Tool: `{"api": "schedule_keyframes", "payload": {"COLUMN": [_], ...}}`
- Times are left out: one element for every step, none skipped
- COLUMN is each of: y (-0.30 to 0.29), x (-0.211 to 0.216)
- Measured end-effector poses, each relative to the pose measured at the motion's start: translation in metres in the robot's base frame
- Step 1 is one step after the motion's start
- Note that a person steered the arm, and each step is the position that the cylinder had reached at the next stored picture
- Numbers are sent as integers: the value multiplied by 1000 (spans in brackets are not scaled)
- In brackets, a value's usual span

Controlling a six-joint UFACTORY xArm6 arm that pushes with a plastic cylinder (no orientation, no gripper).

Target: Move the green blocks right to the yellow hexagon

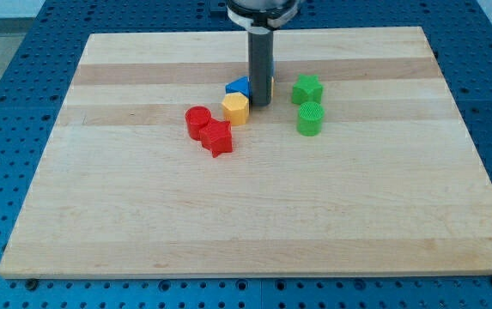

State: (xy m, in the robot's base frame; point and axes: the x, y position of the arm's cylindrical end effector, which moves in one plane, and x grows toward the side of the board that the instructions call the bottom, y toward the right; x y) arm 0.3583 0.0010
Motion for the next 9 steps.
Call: {"api": "schedule_keyframes", "payload": {"y": [0,3,12,32,49,70,78,78,78], "x": [-21,-28,-21,-24,-47,-55,-45,-29,-16]}}
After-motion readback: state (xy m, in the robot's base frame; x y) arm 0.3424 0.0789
